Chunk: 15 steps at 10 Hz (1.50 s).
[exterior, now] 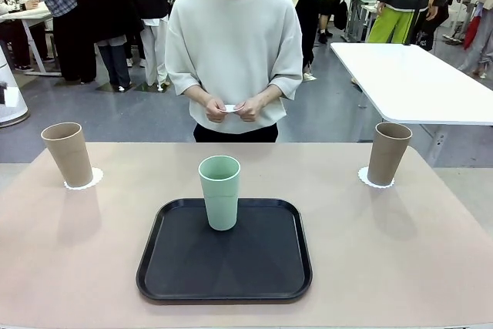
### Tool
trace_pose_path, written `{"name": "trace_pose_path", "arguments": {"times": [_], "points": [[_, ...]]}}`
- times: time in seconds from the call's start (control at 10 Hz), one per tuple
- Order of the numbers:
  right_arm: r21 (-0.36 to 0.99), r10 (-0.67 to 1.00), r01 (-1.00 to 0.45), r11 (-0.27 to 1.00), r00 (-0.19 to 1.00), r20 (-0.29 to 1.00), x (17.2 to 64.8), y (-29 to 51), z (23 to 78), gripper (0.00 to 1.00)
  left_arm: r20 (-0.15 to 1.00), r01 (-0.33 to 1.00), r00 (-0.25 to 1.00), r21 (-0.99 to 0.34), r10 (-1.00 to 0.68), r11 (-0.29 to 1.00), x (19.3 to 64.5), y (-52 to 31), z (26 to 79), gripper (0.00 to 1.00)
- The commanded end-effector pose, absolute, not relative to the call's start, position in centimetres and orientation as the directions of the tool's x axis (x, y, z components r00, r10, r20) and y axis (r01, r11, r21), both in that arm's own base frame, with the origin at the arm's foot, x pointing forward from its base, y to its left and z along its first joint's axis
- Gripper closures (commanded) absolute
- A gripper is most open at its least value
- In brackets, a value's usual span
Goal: Place coasters on the table and set cups on them.
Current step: Take one Reusable plastic cup from the Flat Tray and place it on a coaster set by the human.
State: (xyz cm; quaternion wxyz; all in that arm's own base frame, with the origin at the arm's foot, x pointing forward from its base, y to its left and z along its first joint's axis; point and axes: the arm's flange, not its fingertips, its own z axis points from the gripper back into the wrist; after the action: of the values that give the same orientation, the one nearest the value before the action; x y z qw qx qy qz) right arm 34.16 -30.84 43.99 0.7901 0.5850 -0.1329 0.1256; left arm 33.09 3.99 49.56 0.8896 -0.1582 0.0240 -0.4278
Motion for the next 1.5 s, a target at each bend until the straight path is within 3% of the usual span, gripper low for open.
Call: {"name": "trace_pose_path", "arguments": {"times": [0.0,0.1,0.2,0.6,0.9,1.4], "points": [[0.890,0.034,-0.358,0.284,0.931,0.363,34.0,-30.7,44.0,0.00,0.543,0.693,0.721,-0.543,-0.431,0.475,35.6,6.7,49.3,0.00],[0.890,0.034,-0.358,0.284,0.931,0.363,34.0,-30.7,44.0,0.00,0.610,0.647,0.756,-0.643,-0.237,0.410,36.2,8.2,48.0,0.00],[0.890,0.034,-0.358,0.284,0.931,0.363,34.0,-30.7,44.0,0.00,0.613,0.603,0.779,-0.670,-0.135,0.433,36.5,9.2,47.5,0.00],[0.890,0.034,-0.358,0.284,0.931,0.363,34.0,-30.7,44.0,0.00,0.571,0.518,0.821,-0.747,0.002,0.417,36.0,16.6,48.4,0.00],[0.890,0.034,-0.358,0.284,0.931,0.363,34.0,-30.7,44.0,0.00,0.407,0.413,0.908,-0.831,-0.099,0.373,34.3,22.2,46.8,0.00],[0.890,0.034,-0.358,0.284,0.931,0.363,34.0,-30.7,44.0,0.00,0.386,0.398,0.917,-0.864,-0.104,0.309,33.8,27.3,45.8,0.00]]}}
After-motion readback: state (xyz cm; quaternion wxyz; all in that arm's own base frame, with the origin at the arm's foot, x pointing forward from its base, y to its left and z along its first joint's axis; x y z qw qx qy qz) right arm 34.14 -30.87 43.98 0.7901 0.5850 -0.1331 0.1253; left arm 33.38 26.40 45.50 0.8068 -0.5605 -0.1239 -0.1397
